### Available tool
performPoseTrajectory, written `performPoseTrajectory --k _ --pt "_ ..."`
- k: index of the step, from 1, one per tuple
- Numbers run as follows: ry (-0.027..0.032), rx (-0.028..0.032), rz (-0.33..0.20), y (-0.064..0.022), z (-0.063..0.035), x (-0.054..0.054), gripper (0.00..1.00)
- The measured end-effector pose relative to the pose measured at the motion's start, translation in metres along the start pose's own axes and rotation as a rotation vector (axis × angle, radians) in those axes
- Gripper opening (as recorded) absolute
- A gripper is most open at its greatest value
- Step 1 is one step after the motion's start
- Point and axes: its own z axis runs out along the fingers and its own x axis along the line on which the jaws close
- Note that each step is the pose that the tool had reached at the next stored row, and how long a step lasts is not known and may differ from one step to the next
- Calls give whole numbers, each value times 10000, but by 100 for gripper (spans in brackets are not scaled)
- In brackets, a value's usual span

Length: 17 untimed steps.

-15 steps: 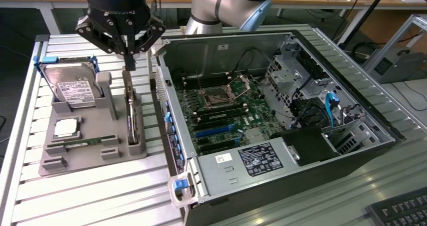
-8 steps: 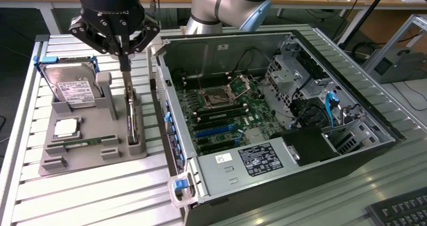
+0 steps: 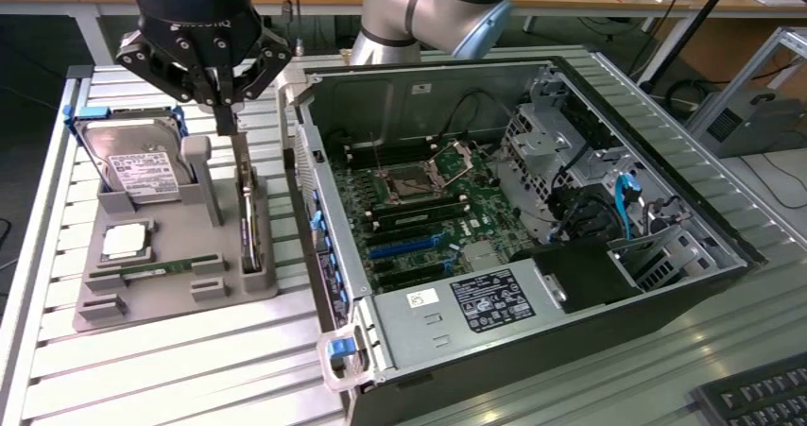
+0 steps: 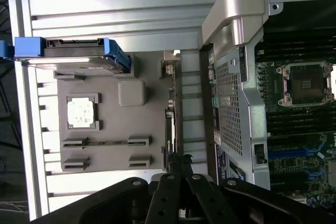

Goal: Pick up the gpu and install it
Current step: 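Reach for the gpu, then pick up the gpu and move the gpu toward the slot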

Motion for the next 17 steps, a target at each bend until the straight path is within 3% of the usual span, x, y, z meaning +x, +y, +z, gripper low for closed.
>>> performPoseTrajectory --k 10,12,13,17 --pt "1 0 1 0 0 1 11" --pt "0 0 1 0 0 1 24" --pt "0 0 1 0 0 1 24" --pt "0 0 1 0 0 1 42"
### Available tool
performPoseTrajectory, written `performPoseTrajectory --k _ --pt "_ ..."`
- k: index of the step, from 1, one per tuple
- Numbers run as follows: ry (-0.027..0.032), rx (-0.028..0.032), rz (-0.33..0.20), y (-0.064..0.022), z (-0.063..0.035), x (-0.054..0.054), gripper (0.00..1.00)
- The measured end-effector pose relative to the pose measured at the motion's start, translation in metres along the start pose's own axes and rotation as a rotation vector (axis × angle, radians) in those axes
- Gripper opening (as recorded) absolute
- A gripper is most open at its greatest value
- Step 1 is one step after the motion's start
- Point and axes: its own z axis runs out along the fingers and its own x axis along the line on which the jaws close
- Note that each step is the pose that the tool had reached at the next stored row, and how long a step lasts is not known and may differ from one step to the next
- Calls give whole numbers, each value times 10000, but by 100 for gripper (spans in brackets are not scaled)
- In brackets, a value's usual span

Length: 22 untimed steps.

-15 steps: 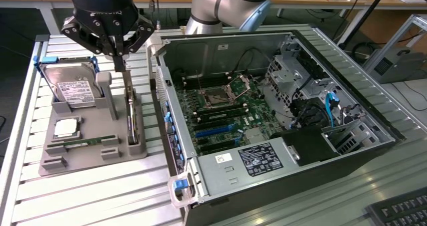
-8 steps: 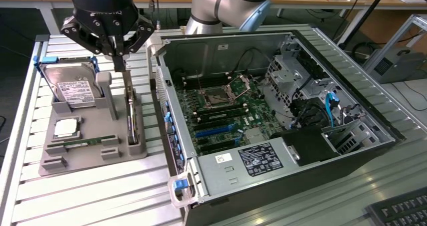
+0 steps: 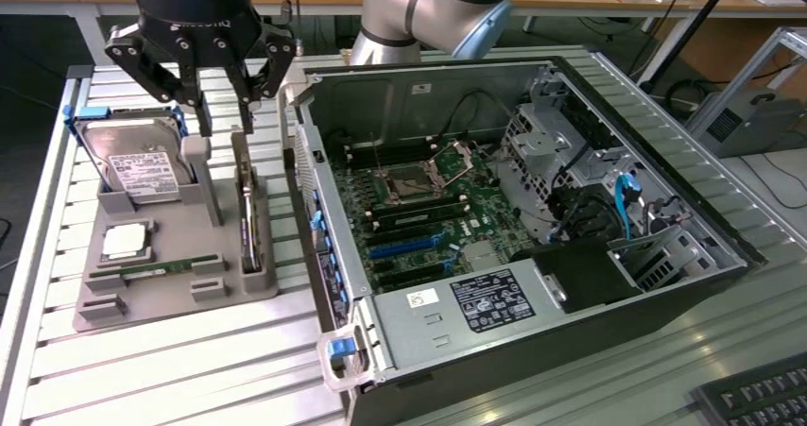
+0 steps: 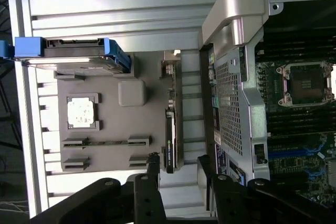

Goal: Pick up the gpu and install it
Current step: 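Pick up the gpu and move the gpu toward the slot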

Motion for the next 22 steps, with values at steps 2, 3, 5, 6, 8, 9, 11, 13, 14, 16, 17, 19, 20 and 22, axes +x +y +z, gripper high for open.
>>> performPoseTrajectory --k 2,3,5,6,8,9,11,13,14,16,17,19,20,22 --pt "1 0 0 0 0 0 42" --pt "1 1 0 0 0 0 42" --pt "0 0 0 0 5 0 42" --pt "0 0 0 -1 12 0 42" --pt "1 0 0 -1 29 1 42" --pt "0 0 0 -2 34 1 42" --pt "1 0 0 -2 45 1 42" --pt "1 0 0 -2 54 1 42" --pt "1 1 0 -3 58 2 42" --pt "1 1 0 -3 64 2 42" --pt "1 0 0 -3 67 2 42" --pt "1 0 0 -3 73 2 42" --pt "2 1 -1 -3 75 2 42" --pt "1 0 0 -4 83 2 42"
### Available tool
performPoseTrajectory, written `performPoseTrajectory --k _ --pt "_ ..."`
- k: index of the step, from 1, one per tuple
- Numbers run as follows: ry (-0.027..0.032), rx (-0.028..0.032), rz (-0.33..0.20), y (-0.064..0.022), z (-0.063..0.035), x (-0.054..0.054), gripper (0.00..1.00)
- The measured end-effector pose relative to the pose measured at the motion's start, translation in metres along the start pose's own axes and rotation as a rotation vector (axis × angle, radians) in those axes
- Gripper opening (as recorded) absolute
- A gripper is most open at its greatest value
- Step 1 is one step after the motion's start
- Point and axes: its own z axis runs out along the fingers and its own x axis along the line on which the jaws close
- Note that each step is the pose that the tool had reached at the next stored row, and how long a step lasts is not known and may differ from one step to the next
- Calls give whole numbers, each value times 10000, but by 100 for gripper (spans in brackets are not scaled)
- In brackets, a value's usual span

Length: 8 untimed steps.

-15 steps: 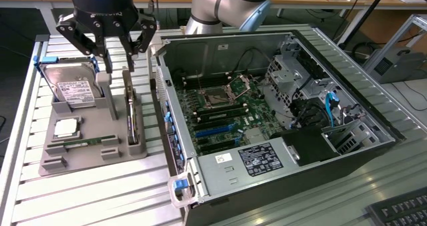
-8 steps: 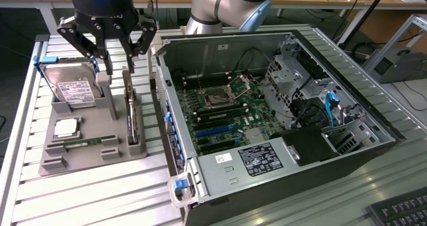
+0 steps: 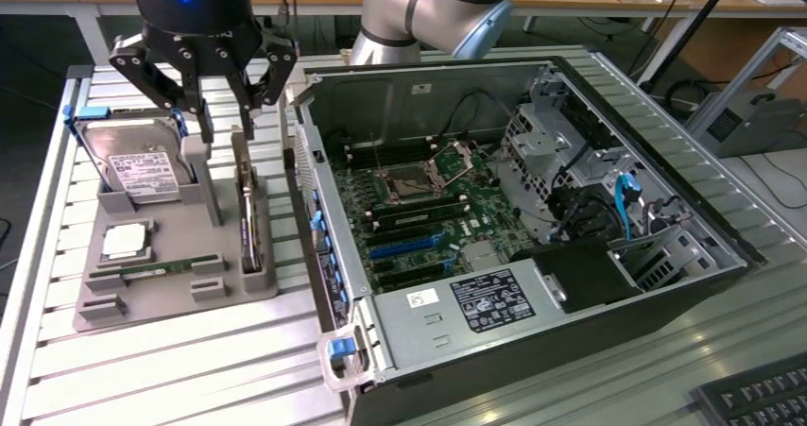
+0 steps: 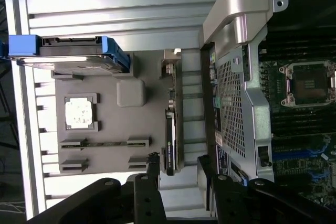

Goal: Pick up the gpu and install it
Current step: 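Pick up the gpu and move the gpu toward the slot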

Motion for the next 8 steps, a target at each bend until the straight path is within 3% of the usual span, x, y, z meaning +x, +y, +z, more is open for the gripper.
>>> performPoseTrajectory --k 8 --pt "-1 0 0 -1 17 0 42"
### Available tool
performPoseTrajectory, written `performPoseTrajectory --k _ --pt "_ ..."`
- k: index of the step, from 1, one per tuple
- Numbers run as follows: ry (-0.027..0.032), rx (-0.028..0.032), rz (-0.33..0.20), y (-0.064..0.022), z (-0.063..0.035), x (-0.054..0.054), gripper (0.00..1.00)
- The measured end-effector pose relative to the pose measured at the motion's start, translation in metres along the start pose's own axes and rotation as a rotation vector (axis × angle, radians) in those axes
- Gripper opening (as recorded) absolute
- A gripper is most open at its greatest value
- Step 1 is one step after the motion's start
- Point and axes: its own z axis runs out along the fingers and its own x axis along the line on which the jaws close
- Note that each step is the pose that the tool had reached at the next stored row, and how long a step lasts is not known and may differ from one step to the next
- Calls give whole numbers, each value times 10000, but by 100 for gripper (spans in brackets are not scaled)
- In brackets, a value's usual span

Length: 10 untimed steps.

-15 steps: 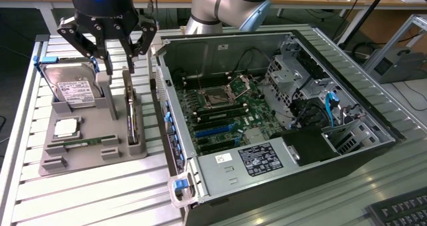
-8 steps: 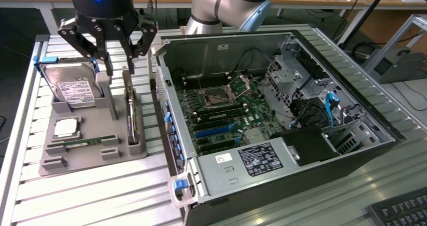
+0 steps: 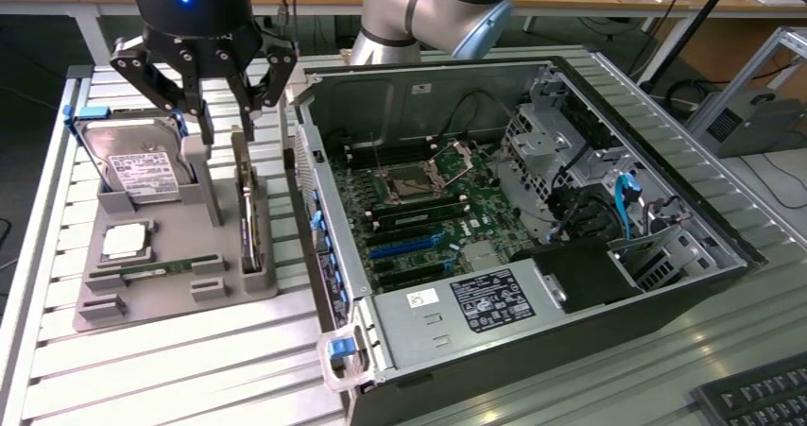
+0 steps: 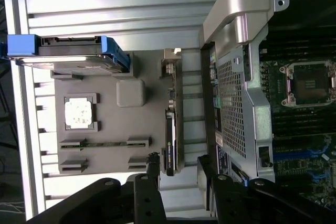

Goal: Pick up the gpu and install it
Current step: 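Pick up the gpu and move the gpu toward the slot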

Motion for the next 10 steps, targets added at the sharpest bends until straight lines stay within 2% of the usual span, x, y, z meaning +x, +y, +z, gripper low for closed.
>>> performPoseTrajectory --k 10 --pt "0 0 0 -1 23 2 42"
